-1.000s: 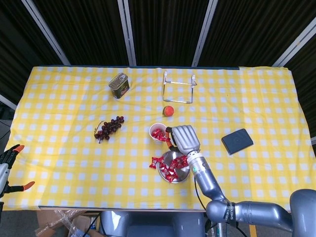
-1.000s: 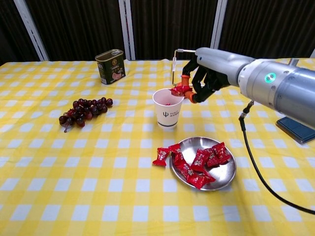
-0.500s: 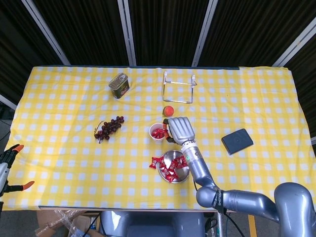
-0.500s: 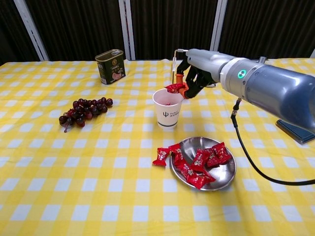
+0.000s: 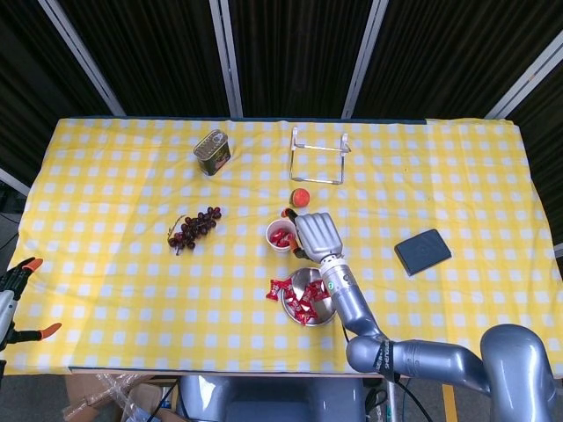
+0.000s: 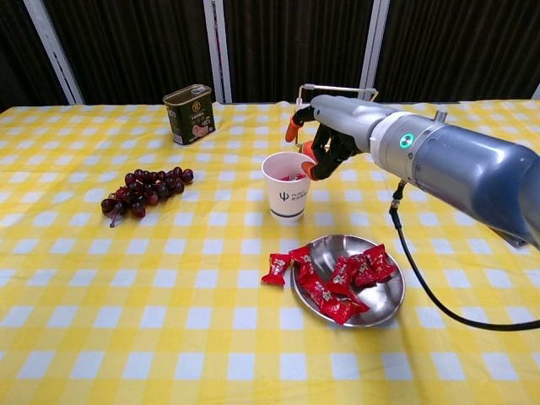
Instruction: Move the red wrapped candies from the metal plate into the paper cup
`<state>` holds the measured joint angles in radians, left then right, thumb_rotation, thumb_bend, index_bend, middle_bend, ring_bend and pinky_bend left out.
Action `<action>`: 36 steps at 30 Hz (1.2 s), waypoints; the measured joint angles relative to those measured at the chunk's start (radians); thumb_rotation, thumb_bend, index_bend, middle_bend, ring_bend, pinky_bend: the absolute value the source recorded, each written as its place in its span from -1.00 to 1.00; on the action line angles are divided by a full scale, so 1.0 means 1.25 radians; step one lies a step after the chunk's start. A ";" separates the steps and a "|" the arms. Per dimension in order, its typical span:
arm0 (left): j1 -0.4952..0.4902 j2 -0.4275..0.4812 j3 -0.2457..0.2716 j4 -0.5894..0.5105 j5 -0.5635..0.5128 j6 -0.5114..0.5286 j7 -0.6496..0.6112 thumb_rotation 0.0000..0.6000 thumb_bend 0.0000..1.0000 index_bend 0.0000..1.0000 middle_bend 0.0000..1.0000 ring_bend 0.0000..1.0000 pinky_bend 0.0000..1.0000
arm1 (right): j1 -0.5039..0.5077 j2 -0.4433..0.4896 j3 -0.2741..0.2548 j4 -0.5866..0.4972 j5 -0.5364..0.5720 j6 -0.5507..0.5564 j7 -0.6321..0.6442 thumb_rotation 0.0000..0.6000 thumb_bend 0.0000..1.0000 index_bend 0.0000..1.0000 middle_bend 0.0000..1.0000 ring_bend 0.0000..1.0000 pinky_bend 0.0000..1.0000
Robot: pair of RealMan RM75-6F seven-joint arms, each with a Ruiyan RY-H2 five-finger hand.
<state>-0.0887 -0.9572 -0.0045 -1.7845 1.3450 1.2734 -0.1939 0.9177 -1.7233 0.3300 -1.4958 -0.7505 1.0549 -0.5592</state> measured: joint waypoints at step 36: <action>0.015 -0.015 0.005 0.006 0.026 0.040 0.024 1.00 -0.90 -1.00 -1.00 -1.00 -1.00 | -0.185 0.076 -0.244 -0.213 -0.116 0.081 -0.009 1.00 -0.08 -0.46 0.55 0.83 1.00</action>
<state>-0.0700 -0.9766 0.0018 -1.7769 1.3778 1.3231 -0.1640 0.6860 -1.6283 0.0254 -1.7617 -0.8949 1.1561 -0.5709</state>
